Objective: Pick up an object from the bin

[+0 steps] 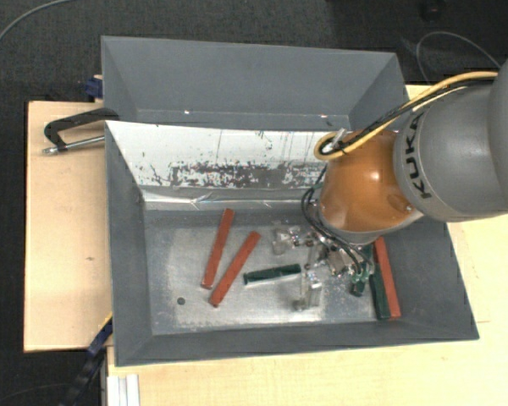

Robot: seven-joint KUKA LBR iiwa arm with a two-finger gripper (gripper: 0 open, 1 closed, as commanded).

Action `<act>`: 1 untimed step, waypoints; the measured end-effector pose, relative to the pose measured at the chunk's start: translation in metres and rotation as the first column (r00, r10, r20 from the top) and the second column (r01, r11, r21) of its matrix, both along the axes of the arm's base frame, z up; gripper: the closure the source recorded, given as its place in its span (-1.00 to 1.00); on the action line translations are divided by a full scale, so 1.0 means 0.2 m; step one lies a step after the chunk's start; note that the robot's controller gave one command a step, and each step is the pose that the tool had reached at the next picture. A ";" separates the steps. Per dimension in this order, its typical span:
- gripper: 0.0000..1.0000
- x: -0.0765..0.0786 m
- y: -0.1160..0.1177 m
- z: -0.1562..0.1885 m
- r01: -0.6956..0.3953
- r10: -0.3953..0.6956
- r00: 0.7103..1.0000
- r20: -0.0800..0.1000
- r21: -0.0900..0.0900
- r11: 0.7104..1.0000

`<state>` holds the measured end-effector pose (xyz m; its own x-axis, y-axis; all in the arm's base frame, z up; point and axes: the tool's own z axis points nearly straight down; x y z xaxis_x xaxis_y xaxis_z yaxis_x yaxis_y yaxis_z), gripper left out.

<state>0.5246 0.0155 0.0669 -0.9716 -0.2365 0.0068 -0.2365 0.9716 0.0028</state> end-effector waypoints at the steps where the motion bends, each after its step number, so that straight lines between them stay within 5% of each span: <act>1: 1.00 0.01 0.00 0.02 0.001 -0.001 1.000 0.007 0.000 1.000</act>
Offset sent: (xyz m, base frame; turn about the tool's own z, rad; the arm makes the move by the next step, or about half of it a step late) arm 0.0000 0.0000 0.0000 0.0000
